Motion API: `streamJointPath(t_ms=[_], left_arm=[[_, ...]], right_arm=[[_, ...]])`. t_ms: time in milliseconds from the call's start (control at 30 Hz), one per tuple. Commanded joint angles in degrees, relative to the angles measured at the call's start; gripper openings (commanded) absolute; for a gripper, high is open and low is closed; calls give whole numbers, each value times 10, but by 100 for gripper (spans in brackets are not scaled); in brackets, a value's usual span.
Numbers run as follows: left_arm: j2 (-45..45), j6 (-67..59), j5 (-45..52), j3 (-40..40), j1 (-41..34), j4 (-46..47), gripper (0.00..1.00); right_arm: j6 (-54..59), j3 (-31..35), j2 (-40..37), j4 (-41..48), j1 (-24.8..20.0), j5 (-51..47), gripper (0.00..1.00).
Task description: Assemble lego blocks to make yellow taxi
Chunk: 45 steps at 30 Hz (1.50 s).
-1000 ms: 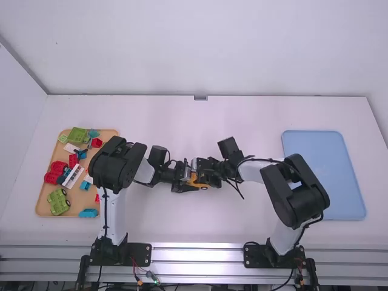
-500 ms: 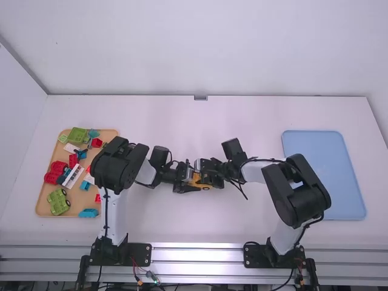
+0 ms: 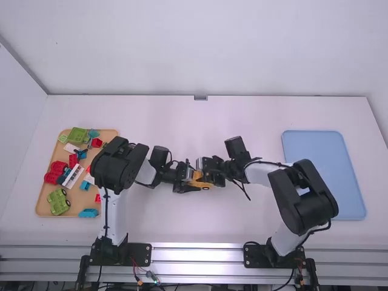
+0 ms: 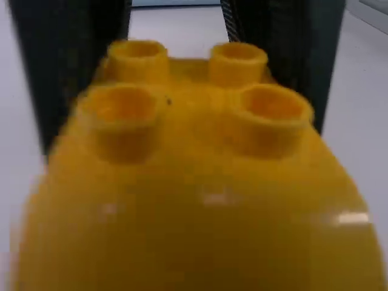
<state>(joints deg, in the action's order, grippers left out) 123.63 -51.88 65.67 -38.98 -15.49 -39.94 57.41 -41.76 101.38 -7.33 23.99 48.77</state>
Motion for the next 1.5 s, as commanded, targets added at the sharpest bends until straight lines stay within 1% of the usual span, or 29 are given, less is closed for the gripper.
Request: streamJointPath(t_ms=[0,33,67,100,200,333,700,1033,1333,1467], left_arm=[[10,0,-8,5,2,5,41],[10,0,-8,4,2,5,40],[10,0,-8,3,2,7,43],[10,0,-8,3,2,7,40],[10,0,-8,5,2,6,40],[10,-1,-8,7,2,5,40],[10,0,-8,4,2,6,40],[10,0,-8,3,1,7,38],[10,0,-8,4,1,5,37],[10,0,-8,4,2,5,37]], right_arm=[[-19,8,-3,4,2,-19,0],[-19,14,3,-4,2,-25,0],[-19,17,8,-12,1,-27,0],[-21,20,12,-17,-1,-26,0],[-50,28,21,-44,-16,-21,0],[-51,33,21,-40,-23,-11,0],[-46,39,21,-42,-22,12,0],[-47,39,23,-37,-22,7,0],[-51,38,61,-66,-22,5,0],[-51,38,62,-70,-7,-2,0]])
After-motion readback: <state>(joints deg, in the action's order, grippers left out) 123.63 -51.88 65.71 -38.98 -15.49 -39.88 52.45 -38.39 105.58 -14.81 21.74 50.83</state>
